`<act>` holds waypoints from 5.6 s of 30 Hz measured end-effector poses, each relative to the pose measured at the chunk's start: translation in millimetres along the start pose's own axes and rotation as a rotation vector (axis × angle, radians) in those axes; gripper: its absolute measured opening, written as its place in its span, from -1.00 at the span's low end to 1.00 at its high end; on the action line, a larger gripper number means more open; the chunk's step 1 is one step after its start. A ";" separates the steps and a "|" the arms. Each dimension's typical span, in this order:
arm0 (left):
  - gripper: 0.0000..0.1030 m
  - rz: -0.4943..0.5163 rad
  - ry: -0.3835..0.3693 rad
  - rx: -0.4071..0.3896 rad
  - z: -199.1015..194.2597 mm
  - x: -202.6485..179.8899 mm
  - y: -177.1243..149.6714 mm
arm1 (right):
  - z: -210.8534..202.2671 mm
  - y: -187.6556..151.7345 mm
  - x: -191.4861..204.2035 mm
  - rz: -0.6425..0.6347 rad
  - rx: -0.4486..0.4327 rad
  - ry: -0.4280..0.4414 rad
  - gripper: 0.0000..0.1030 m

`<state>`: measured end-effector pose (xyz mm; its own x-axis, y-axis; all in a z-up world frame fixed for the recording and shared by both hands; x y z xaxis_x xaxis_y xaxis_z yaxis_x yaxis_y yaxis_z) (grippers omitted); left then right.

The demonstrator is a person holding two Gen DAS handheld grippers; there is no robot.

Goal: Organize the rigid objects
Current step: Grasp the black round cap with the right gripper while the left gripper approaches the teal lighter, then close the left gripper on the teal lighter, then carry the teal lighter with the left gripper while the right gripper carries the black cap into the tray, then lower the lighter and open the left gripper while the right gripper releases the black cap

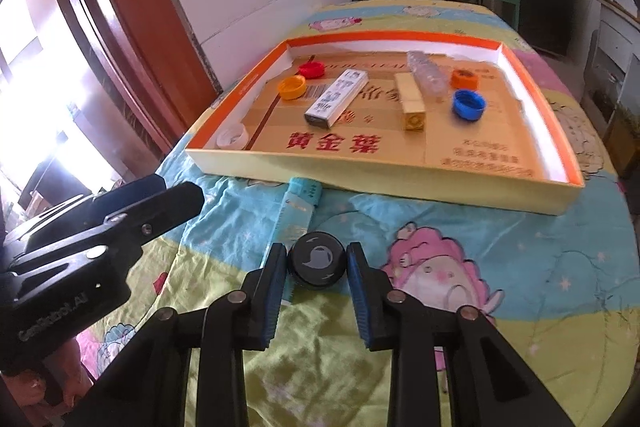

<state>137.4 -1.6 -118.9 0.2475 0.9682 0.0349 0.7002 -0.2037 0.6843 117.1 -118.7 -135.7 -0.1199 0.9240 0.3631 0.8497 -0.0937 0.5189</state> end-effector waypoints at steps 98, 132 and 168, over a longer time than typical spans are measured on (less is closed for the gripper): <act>-0.57 0.124 -0.037 -0.074 37.6 -18.3 117.9 | -35.4 120.2 -50.5 -0.005 -0.165 -0.088 -0.40; -0.56 0.020 -0.043 0.086 108.5 25.2 80.4 | 31.5 101.8 -61.4 0.017 -0.028 -0.104 -0.39; -0.48 0.030 -0.066 0.088 120.6 15.7 79.2 | 46.1 94.6 -70.4 0.014 -0.003 -0.142 -0.39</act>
<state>277.5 -20.0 -152.0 0.3106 0.9505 0.0042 0.7476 -0.2469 0.6166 229.6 -175.6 -147.9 -0.0344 0.9657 0.2575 0.8489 -0.1078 0.5174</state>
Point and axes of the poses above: each gripper's, at about its wrist camera, not at the fingertips, and z roughly the way its jaws point, x to its left, y to its top, the point moved 10 cm from there along z, roughly the way its jaws point, and after that the axes turned 14 degrees about z, right-handed, at the moved point
